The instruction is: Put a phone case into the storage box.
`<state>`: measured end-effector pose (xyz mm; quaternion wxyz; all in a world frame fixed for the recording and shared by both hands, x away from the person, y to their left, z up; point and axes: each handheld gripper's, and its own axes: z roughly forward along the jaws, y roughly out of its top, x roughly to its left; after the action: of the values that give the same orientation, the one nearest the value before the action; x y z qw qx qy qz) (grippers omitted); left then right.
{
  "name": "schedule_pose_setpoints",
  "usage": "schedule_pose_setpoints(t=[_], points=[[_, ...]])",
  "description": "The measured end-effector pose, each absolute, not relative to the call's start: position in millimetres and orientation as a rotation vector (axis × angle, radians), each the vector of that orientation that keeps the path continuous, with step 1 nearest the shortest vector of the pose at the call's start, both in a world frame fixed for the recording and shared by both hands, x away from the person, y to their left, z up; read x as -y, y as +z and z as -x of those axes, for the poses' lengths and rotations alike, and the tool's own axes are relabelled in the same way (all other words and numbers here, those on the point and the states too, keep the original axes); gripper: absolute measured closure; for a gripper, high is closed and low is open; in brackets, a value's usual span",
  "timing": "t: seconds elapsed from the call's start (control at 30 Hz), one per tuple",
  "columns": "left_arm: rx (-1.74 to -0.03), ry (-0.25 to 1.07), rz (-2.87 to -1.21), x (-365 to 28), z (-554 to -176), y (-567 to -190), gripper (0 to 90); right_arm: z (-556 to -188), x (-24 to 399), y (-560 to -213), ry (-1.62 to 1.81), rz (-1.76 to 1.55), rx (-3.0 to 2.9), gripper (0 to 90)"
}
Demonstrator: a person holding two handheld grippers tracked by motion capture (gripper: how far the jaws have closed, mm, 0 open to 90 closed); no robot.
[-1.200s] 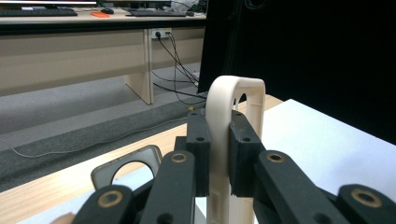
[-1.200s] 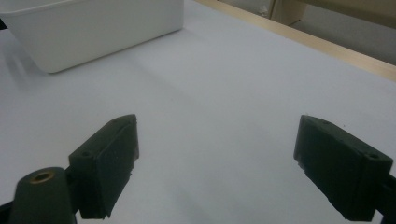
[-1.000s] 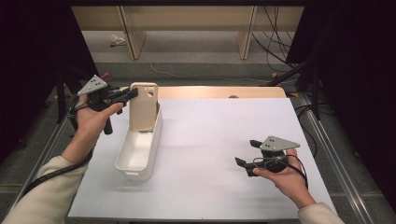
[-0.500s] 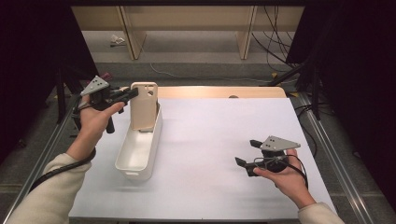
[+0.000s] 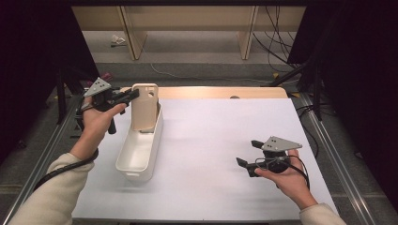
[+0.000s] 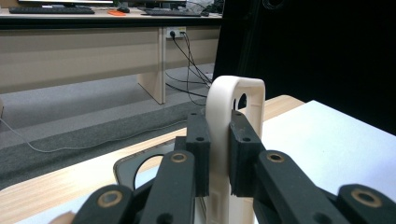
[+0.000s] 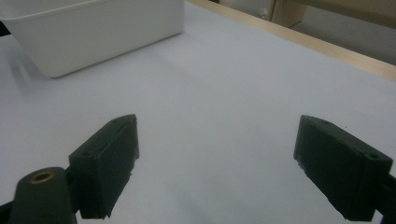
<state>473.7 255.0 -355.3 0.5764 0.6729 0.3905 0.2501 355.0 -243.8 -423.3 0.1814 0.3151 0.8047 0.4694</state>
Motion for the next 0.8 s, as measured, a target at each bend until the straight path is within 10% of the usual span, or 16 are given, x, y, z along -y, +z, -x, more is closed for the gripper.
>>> schedule_pose_setpoints(t=[0.8], points=[[-0.975,0.574,-1.571,-261.4,-487.3,-378.9,80.6,-355.2,243.5,-423.5,1.334,-0.892,-2.275,14.8]])
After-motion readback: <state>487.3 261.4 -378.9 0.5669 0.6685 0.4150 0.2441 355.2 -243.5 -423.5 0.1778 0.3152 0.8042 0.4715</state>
